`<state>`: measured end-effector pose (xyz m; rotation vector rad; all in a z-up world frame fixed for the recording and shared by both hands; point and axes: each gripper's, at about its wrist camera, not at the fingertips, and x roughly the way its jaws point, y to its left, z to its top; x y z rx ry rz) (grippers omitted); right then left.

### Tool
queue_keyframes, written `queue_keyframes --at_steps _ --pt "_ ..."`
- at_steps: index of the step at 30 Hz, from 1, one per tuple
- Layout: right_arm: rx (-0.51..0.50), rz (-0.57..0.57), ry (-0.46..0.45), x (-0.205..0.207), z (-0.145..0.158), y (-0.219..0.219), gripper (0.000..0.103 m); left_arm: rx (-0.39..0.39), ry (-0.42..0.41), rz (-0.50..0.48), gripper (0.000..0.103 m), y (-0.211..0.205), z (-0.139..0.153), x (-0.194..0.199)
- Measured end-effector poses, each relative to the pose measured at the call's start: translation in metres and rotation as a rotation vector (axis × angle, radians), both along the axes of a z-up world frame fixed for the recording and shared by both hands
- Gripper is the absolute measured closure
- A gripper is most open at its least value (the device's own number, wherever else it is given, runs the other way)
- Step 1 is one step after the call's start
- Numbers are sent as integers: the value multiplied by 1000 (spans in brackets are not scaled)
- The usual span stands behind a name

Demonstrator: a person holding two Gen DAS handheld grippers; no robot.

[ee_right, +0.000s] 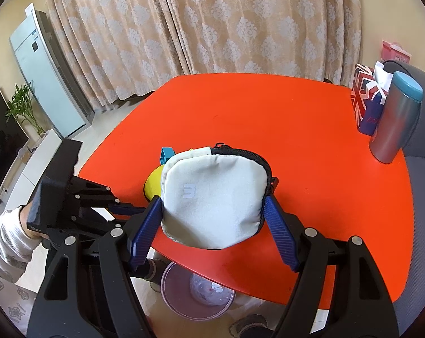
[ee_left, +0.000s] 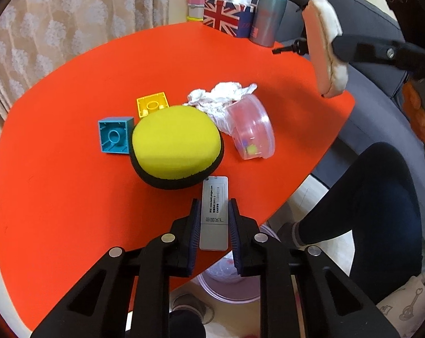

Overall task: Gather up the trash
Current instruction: 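Drop the white card into the wastebasket with the left tool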

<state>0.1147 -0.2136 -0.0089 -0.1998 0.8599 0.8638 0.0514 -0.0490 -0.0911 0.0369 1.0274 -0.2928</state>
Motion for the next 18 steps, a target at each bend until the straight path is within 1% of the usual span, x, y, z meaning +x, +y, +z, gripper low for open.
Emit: queue_keyframes --at_steps 11,18 --pt "-20 27 -12 -22 8 -3 31 -53 -63 34 84 5 35 -28" --pt "-43 87 -1 -50 9 -5 31 -69 -99 31 84 1 56 -44"
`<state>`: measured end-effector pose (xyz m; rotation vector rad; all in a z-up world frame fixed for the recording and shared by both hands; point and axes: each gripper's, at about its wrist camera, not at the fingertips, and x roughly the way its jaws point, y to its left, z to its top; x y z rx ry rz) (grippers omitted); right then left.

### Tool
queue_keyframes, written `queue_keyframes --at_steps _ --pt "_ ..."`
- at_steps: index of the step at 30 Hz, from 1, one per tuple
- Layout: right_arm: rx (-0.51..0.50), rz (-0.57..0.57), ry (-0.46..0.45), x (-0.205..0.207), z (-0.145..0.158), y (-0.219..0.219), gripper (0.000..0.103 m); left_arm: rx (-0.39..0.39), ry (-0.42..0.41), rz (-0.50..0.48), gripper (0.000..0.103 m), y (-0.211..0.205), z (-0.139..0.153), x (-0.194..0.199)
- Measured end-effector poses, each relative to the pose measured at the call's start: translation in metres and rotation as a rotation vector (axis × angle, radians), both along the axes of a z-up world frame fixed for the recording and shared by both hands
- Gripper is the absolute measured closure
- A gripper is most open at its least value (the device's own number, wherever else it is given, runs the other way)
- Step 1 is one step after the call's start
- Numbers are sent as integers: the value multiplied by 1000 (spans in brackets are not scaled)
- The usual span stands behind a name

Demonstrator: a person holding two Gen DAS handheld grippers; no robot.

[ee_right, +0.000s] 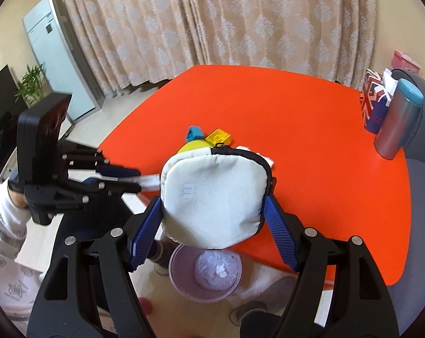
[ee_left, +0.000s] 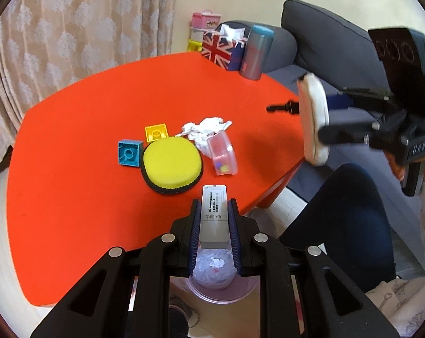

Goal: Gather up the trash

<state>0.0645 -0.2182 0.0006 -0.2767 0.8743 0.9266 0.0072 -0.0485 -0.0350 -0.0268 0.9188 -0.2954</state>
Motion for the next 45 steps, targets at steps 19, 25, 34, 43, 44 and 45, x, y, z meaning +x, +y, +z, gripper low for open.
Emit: queue_keyframes --at_steps 19,25,34,43,44,45 --pt "-104 143 128 -47 -48 17 31 -19 -6 8 84 0 9 -36" --pt "-111 151 126 -47 -49 23 15 -18 -10 12 84 1 11 -38" --pt "-88 97 108 -39 -39 13 8 -21 3 -6 84 -2 8 -35" --pt "-69 42 80 -36 -26 -1 7 -20 20 -37 84 -13 3 -31" --pt "-68 35 74 -36 -25 -3 7 -19 22 -42 84 -15 2 -31" --pt "-67 30 70 -37 -23 -4 7 -18 24 -46 84 -16 1 -31"
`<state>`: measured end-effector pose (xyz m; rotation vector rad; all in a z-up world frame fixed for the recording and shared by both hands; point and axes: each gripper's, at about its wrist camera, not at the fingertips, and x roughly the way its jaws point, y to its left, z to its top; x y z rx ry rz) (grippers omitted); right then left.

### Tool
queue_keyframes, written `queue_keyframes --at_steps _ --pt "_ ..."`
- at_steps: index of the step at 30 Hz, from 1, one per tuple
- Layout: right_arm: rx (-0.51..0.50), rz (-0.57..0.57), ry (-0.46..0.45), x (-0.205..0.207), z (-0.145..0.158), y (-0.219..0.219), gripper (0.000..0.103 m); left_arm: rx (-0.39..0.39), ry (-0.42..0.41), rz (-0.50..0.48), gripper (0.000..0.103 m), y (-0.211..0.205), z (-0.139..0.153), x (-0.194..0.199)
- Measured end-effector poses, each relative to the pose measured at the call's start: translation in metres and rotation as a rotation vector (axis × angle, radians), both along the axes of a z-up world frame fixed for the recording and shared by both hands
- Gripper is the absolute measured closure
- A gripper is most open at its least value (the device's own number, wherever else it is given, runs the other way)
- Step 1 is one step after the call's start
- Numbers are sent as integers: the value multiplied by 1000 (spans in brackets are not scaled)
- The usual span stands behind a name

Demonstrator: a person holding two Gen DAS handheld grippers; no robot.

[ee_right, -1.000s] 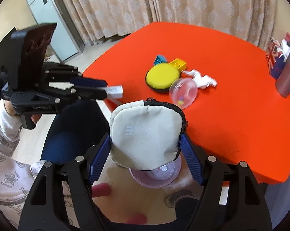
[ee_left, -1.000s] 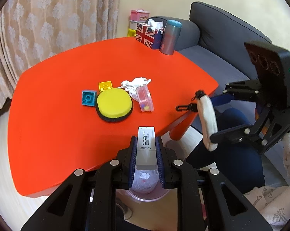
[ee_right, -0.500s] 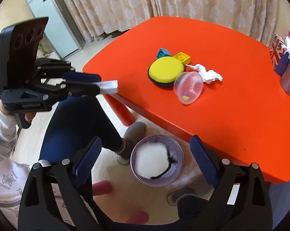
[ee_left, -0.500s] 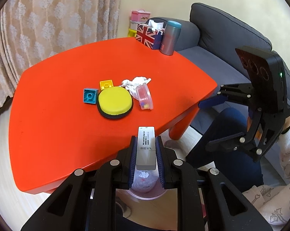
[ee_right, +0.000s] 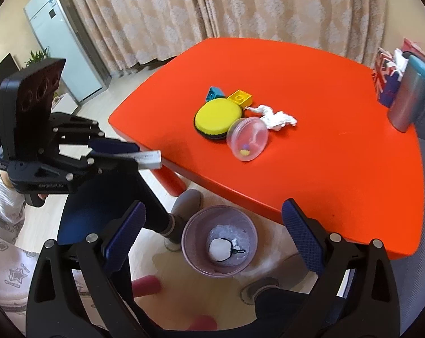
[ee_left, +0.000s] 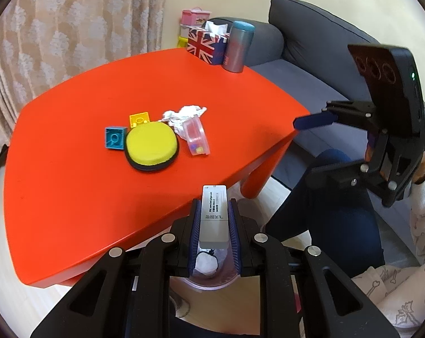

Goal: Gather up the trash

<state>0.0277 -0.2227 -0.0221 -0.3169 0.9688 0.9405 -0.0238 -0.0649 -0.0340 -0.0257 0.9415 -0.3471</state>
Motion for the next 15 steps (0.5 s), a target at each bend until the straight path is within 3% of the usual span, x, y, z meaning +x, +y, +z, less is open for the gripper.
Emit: queue_keyframes --at_steps 15 --pt "22 -59 -18 8 9 -21 7 10 29 -54 84 -21 -7 4"
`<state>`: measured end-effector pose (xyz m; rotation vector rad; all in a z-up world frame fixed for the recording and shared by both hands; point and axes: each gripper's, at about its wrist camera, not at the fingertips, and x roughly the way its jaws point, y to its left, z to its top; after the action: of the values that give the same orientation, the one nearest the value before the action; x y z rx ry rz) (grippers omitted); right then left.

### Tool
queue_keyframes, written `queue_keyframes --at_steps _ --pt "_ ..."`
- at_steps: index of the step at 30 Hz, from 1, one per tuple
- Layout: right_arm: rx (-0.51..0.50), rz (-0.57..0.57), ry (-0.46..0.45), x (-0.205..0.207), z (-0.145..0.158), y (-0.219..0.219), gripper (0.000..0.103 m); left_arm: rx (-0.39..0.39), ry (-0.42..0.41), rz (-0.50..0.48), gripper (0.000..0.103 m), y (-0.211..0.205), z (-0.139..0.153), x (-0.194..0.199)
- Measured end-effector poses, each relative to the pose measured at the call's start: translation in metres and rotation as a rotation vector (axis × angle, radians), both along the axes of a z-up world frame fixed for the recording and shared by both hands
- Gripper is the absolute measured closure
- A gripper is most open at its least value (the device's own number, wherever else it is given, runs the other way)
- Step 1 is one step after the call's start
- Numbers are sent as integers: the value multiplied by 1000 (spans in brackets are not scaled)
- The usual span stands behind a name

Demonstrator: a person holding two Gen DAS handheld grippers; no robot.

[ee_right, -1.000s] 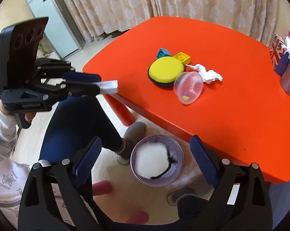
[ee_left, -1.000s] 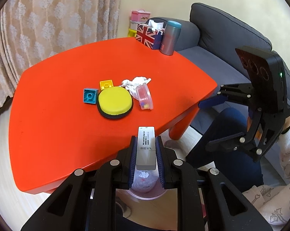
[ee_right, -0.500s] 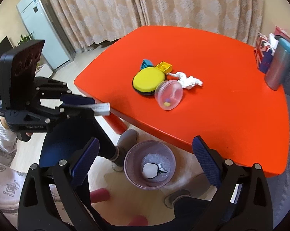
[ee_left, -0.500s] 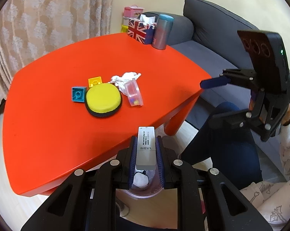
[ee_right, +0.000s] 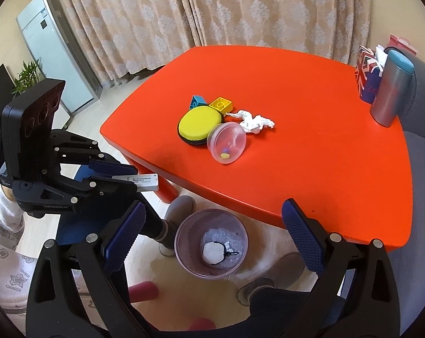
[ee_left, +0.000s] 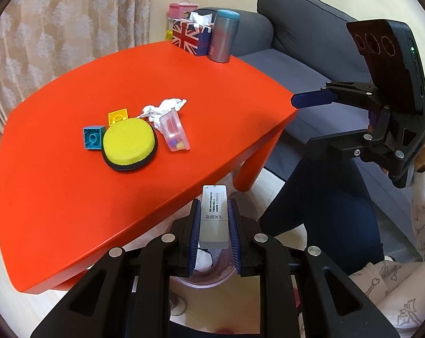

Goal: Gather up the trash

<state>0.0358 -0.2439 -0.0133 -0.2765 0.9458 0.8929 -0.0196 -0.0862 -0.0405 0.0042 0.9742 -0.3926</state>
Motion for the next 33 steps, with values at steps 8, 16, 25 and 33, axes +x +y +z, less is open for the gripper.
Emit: queue_keyframes --at_steps 8,16,25,33 --pt "13 -9 3 3 1 -5 7 6 3 -20 84 -7 0 3" --pt "16 -14 4 5 1 -5 7 -2 -45 -1 13 -7 0 4" --pt "14 -13 13 6 -4 -3 7 11 -42 54 8 2 1 6" --pt "15 -8 15 5 -6 1 7 3 -48 81 8 10 3 6"
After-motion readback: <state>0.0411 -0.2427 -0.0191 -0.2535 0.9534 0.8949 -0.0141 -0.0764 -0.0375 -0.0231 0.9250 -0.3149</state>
